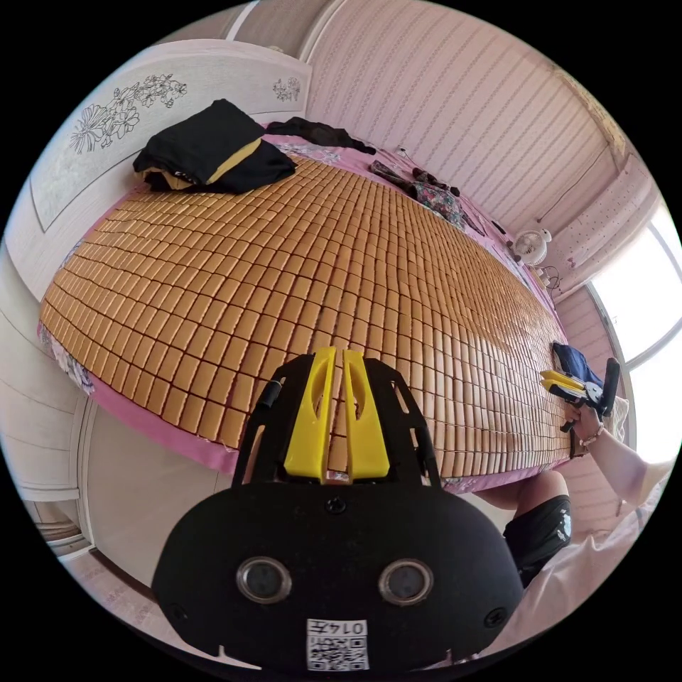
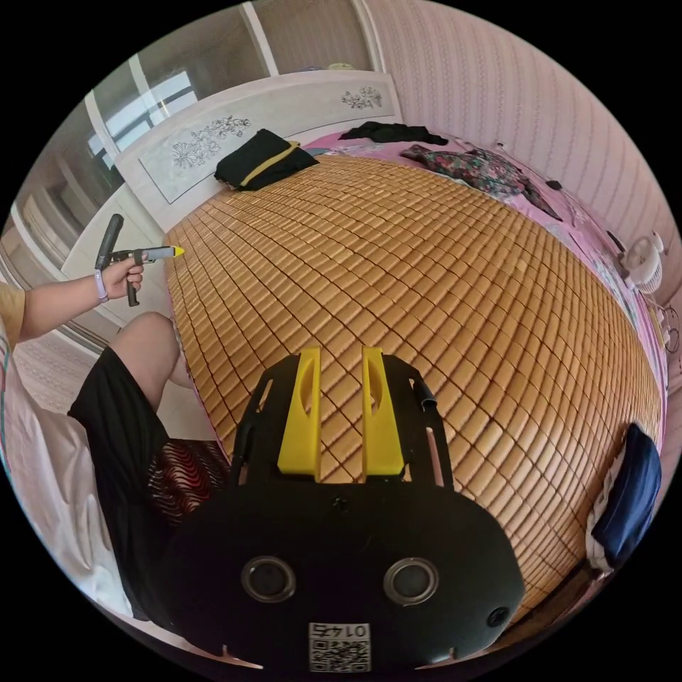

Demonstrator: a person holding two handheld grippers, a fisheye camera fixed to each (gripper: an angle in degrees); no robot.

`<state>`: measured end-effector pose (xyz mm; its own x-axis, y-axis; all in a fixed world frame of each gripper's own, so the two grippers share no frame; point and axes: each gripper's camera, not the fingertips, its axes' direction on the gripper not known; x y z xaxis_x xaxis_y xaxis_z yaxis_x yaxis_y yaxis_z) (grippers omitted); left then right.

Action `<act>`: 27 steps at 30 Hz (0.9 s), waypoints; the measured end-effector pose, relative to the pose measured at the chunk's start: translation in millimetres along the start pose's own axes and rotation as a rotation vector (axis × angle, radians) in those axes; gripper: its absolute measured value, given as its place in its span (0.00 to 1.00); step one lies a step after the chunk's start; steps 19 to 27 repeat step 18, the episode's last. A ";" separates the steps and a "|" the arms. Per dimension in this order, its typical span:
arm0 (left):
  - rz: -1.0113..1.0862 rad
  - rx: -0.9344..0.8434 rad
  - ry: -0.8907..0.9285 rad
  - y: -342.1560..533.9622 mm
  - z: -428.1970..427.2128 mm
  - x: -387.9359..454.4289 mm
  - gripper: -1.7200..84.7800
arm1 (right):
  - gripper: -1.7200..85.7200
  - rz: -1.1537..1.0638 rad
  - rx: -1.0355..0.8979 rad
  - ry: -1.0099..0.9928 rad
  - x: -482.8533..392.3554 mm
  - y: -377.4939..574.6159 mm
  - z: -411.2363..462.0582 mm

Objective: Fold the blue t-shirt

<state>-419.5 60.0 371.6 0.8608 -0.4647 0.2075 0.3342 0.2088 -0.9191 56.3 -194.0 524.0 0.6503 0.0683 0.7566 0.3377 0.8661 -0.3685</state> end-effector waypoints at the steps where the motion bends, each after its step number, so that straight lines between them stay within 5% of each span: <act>1: -0.009 0.017 -0.001 -1.9 -2.0 -7.2 0.06 | 0.12 -0.038 0.001 -0.039 -12.8 -31.9 14.6; 16: -0.203 0.373 -0.065 -155.7 -24.1 -181.7 0.09 | 0.11 -0.254 0.067 -0.276 -155.5 -380.4 226.0; 27: -0.143 0.350 -0.120 -181.0 -14.8 -190.7 0.10 | 0.11 -0.258 0.071 -0.302 -170.1 -408.2 258.3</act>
